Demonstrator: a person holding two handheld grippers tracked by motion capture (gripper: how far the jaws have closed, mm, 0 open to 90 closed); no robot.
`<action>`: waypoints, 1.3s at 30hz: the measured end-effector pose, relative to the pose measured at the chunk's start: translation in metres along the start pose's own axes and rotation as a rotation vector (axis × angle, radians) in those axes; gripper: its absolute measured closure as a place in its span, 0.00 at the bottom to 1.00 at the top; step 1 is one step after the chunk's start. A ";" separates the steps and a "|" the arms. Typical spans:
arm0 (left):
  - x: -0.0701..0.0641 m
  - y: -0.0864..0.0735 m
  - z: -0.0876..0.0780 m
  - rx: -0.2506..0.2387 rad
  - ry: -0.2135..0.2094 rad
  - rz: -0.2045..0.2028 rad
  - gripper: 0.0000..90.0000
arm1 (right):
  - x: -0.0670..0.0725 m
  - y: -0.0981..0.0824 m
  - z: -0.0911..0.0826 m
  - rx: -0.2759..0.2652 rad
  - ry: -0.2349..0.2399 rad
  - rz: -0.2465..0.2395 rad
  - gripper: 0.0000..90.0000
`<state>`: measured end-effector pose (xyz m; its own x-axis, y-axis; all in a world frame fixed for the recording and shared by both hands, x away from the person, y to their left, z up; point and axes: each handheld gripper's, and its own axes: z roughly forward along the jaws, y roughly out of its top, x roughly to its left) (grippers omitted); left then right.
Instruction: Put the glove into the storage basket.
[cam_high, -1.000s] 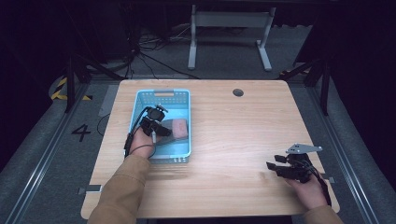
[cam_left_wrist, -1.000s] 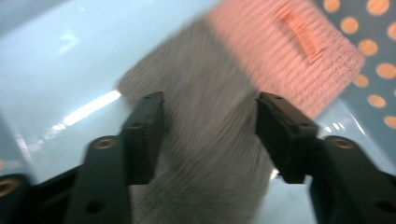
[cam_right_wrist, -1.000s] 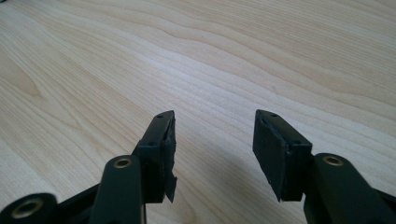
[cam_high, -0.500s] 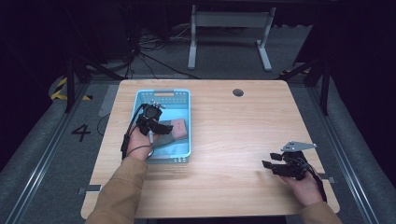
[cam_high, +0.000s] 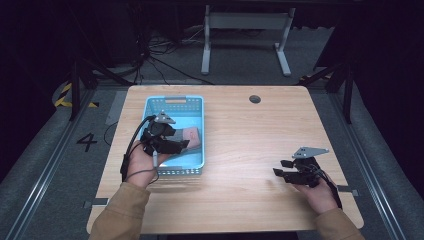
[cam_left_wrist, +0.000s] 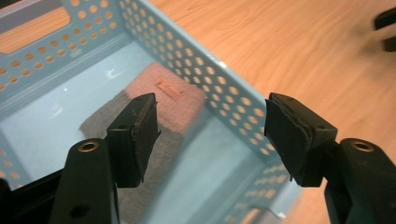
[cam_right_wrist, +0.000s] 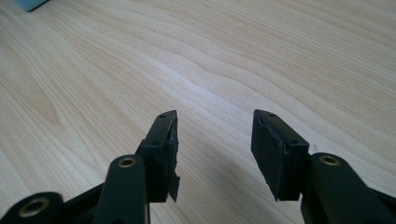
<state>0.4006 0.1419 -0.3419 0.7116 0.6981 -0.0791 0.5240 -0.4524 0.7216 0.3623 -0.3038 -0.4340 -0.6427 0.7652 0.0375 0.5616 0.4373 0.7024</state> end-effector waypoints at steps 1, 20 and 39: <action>-0.004 -0.002 -0.004 -0.010 -0.009 0.001 0.40 | 0.000 0.001 0.001 -0.001 0.003 -0.001 0.57; -0.051 -0.055 -0.006 -0.023 -0.147 0.061 0.41 | 0.001 -0.001 0.001 0.007 0.000 -0.005 0.57; -0.061 -0.098 0.039 0.042 -0.197 0.095 0.46 | 0.002 -0.008 0.003 -0.005 0.001 -0.044 0.56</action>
<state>0.3238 0.1216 -0.4345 0.8343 0.5311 -0.1477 0.4663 -0.5369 0.7031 0.3580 -0.3045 -0.4412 -0.6673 0.7448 0.0067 0.5297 0.4682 0.7072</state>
